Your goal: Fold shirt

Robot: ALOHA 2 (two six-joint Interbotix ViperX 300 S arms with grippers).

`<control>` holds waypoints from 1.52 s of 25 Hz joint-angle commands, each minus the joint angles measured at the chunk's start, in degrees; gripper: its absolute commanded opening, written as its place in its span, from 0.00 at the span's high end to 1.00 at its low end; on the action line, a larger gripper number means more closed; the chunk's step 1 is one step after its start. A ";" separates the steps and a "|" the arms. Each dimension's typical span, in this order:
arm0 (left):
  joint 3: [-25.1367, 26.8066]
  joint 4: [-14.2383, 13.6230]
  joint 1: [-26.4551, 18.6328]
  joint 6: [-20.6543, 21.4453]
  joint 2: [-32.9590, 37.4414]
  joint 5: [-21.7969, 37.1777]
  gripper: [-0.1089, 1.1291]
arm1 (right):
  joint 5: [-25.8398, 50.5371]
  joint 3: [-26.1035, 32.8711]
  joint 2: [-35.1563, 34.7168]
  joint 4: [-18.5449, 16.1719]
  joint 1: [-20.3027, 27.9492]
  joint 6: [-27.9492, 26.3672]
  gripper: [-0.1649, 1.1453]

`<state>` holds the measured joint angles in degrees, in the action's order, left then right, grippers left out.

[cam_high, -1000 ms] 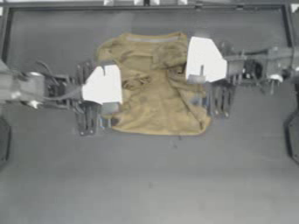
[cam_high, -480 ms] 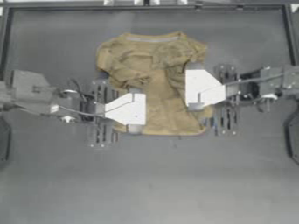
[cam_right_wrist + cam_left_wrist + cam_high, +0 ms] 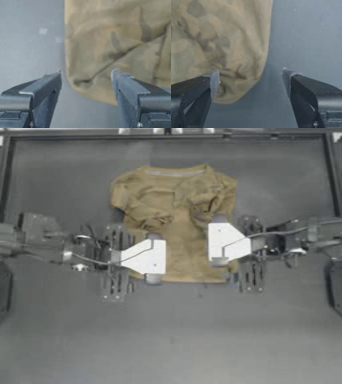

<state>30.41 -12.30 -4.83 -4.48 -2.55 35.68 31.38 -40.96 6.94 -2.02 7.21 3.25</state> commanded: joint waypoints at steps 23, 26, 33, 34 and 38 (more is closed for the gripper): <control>1.58 -0.70 -3.34 0.62 -2.99 -6.59 0.10 | -6.77 -2.29 -5.54 2.46 -0.79 -0.09 0.18; 1.58 -1.05 -4.04 0.53 -3.69 -6.77 0.10 | -6.86 -2.20 -6.50 2.11 -0.79 0.00 0.18; 1.41 -1.41 -4.75 0.62 -4.92 -6.68 0.18 | -7.12 -2.29 -8.17 2.02 -0.62 0.00 0.20; 1.41 -1.49 -4.75 0.62 -4.92 -6.50 0.20 | -7.12 -2.29 -8.35 2.02 -0.44 0.00 0.20; 1.67 -1.58 -4.83 0.44 -5.19 -5.98 0.30 | -7.03 -2.29 -9.14 1.58 0.18 -0.18 0.21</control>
<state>32.43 -13.71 -9.58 -3.96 -8.88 29.53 24.35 -43.68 -2.37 -0.26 7.12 3.16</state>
